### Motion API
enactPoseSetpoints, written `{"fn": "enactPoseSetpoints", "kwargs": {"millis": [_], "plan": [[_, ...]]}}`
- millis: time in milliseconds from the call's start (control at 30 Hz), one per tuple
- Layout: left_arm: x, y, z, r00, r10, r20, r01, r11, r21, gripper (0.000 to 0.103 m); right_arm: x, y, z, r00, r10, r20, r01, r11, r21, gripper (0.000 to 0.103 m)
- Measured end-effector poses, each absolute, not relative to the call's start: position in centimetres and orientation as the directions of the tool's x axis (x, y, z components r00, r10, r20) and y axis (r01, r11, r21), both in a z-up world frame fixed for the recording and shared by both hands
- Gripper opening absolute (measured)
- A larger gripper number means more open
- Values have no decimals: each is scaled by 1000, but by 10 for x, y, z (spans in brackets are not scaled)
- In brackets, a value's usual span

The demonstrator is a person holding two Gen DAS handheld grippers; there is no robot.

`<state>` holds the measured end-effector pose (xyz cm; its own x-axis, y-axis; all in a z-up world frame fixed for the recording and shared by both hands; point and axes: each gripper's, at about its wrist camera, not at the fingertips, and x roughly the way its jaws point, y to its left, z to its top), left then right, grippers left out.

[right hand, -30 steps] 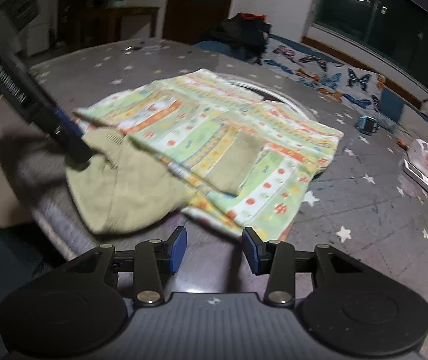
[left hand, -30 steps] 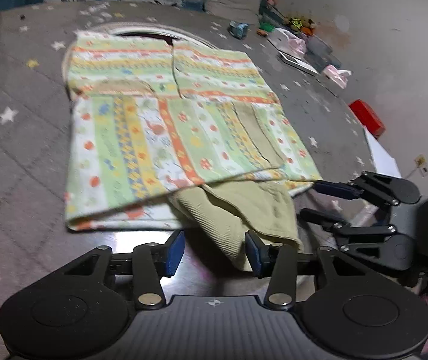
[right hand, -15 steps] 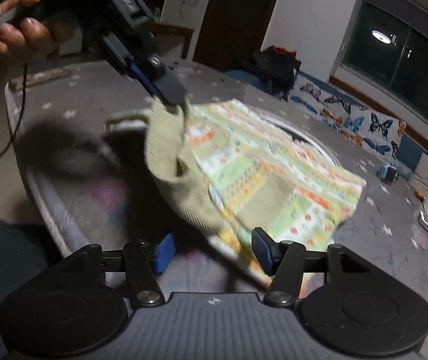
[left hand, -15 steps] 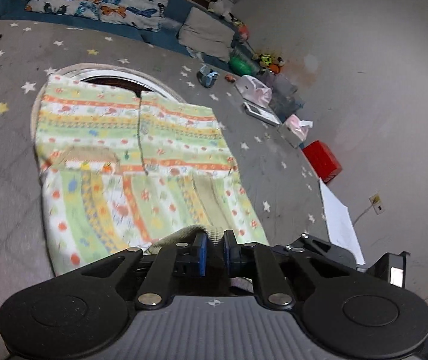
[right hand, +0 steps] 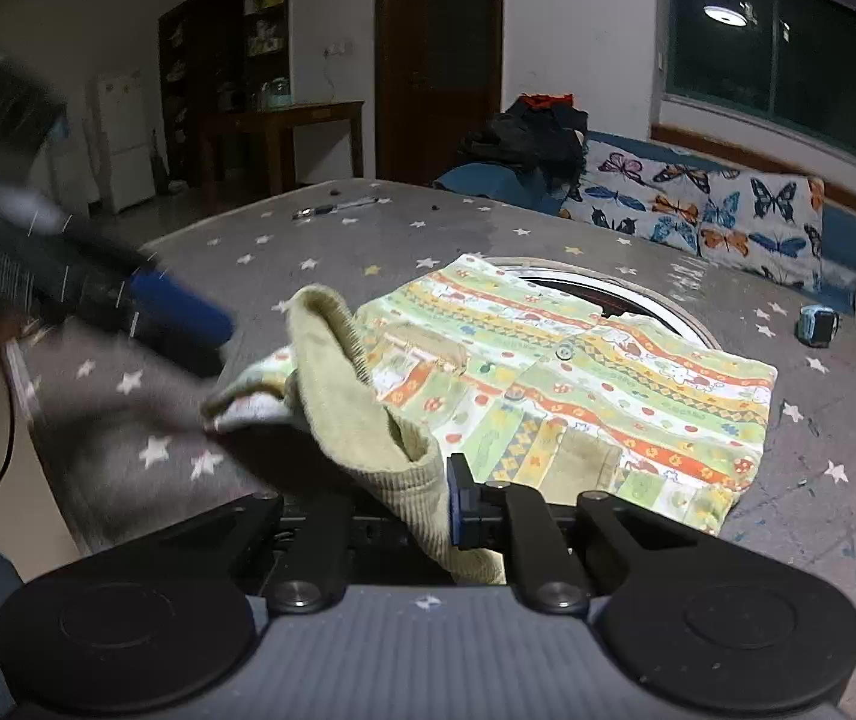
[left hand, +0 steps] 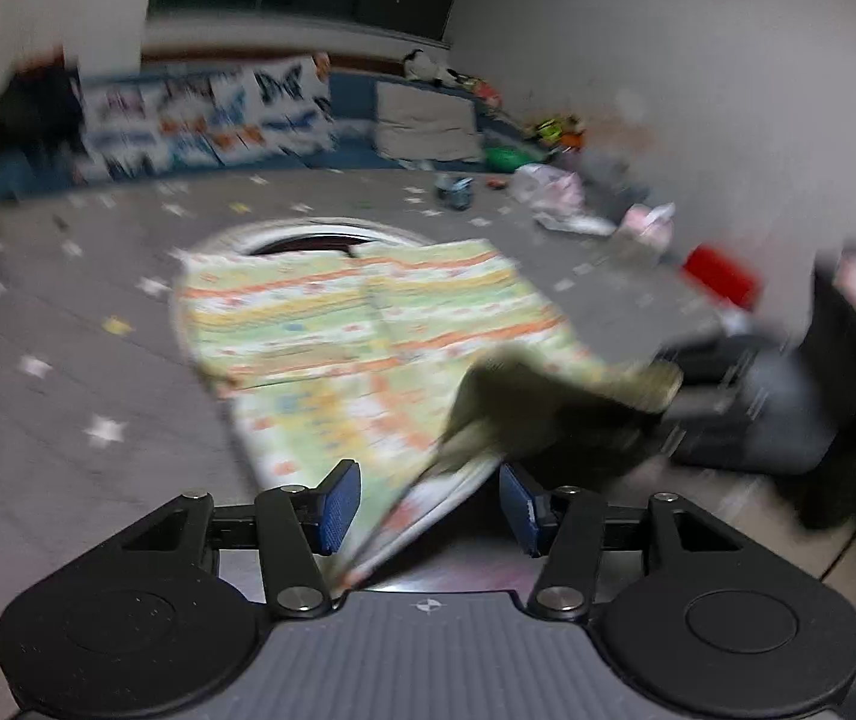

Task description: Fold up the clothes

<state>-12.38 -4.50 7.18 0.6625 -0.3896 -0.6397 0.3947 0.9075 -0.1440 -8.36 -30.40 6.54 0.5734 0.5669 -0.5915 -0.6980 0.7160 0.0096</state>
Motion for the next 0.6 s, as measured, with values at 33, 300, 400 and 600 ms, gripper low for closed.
{"fn": "enactPoseSetpoints", "kwargs": {"millis": [33, 300, 400, 600], "plan": [[-128, -49, 67, 677, -357, -643, 400, 913, -86, 55, -81, -304, 66, 573, 567, -591, -695, 719, 16, 11], [-146, -91, 28, 798, -133, -588, 397, 849, 348, 56, -70, -301, 75, 586, 553, -592, -673, 739, 24, 11], [-148, -100, 16, 838, -63, -541, 365, 803, 472, 56, -70, -301, 76, 597, 548, -586, -667, 745, 18, 11], [-155, -103, 8, 875, -44, -483, 352, 743, 569, 32, -71, -300, 78, 619, 537, -573, -654, 757, 4, 8]]}}
